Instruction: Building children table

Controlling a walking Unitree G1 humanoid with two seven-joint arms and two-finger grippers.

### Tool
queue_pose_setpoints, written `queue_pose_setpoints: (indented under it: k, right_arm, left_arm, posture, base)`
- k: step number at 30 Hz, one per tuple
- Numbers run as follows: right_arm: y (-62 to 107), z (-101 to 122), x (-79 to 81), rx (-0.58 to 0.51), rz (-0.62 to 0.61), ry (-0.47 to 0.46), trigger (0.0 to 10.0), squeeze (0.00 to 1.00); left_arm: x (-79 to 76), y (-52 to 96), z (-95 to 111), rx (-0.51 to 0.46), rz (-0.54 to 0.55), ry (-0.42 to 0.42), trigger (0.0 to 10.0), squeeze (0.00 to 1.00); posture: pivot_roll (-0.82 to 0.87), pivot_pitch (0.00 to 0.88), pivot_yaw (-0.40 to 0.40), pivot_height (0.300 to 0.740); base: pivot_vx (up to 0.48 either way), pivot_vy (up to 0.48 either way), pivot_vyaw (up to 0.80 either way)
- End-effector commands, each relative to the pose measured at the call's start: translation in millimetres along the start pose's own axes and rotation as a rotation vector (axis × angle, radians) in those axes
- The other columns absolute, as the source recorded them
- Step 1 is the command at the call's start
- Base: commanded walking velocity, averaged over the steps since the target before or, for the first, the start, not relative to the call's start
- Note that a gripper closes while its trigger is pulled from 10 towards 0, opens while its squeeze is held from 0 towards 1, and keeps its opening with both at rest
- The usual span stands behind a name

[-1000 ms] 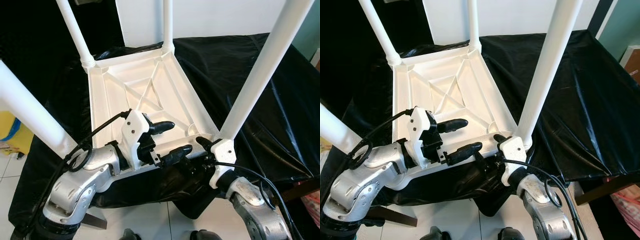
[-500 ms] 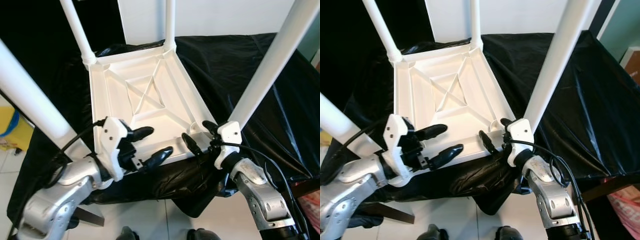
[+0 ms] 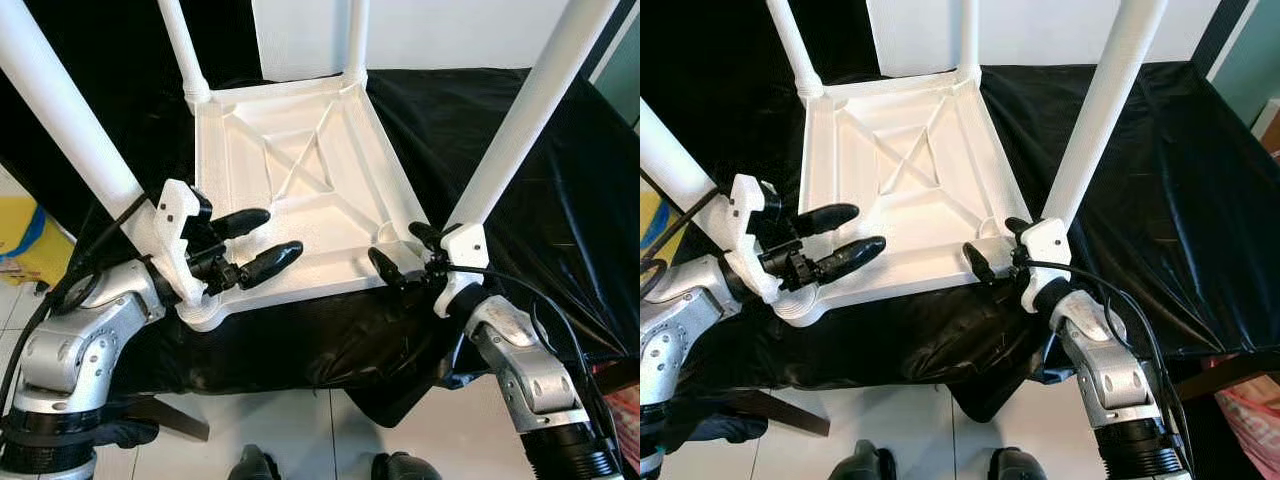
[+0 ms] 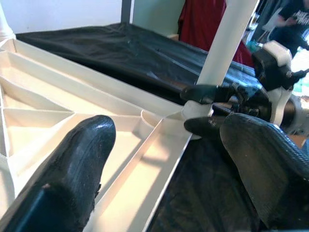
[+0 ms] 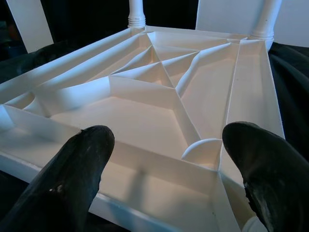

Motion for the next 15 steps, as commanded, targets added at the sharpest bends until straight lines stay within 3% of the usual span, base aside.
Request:
queue_pose_setpoints:
  k: [1, 6, 9, 12, 15]
  right_arm:
    - [11.0, -6.0, -18.5, 0.024, -0.085, 0.01, 10.0, 0.0]
    - [10.4, -7.9, -17.5, 0.025, -0.069, 0.009, 10.0, 0.0]
    - [9.5, -9.6, -20.3, 0.03, -0.064, 0.013, 10.0, 0.0]
    - [8.2, -12.6, -22.6, 0.043, -0.052, 0.02, 10.0, 0.0]
    - [6.8, -13.5, -23.0, 0.047, -0.045, 0.024, 10.0, 0.0]
  left_arm:
    - [18.7, 12.4, 18.0, -0.067, 0.143, -0.034, 10.0, 0.0]
    - [29.5, 25.0, 32.0, -0.091, 0.177, -0.053, 10.0, 0.0]
    - [24.1, 36.3, 40.4, -0.124, 0.149, -0.001, 10.0, 0.0]
    - [6.0, 48.7, 30.7, -0.102, 0.083, 0.072, 10.0, 0.0]
    - [-2.9, 56.2, 22.2, -0.069, 0.055, 0.097, 10.0, 0.0]
  posture:
    - [-0.05, 0.162, 0.008, 0.74]
    - [-0.05, 0.166, 0.007, 0.74]
    - [-0.03, 0.161, -0.001, 0.74]
    - [-0.02, 0.156, -0.01, 0.74]
    - [-0.01, 0.152, -0.01, 0.74]
  base:
    - [0.0, 0.0, 0.0]
    - [0.0, 0.0, 0.0]
    - [0.0, 0.0, 0.0]
    - [0.0, 0.0, 0.0]
    - [0.0, 0.0, 0.0]
Point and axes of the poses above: a point about 5 cm out from each wrist's last joint towards the gripper, its own y axis pointing back from the gripper into the wrist, its own z axis along the axis of the wrist's last joint, x = y × z, the point moved 5 cm from there along -y, pointing out of the wrist towards the gripper, and after that the axes turned 2 degrees about -y, right-handed, at the moved point
